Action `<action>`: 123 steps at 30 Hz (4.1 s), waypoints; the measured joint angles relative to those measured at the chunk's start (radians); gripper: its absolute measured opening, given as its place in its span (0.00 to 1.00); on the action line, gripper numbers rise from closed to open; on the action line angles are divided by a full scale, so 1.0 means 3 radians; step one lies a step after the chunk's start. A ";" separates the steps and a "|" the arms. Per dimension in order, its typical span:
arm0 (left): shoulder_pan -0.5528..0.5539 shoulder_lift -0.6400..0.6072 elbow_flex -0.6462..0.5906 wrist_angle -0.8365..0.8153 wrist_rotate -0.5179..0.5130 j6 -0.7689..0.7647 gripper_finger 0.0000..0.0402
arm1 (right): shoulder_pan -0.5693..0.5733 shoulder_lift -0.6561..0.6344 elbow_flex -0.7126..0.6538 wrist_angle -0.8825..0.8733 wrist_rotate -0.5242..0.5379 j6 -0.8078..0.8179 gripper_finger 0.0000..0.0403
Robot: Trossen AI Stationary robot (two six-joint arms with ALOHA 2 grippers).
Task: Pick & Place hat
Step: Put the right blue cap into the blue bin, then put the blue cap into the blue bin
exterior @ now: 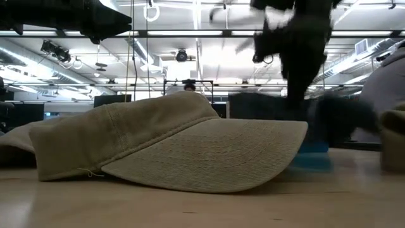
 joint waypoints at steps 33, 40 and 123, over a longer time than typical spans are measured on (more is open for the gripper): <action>0.0000 0.0015 0.0003 -0.0089 0.0000 -0.0003 0.48 | -0.1480 -0.0621 -0.0532 0.1202 0.1364 -0.6675 0.01; -0.0001 0.0018 0.0003 -0.0251 0.0000 -0.0004 0.48 | -0.1652 -0.0600 -0.1043 0.1664 0.1035 -0.6615 0.05; -0.3100 0.2427 0.1350 -0.4253 0.1054 -0.4016 0.48 | -0.0239 -0.0619 -0.0521 0.2013 -0.0162 -0.1894 0.34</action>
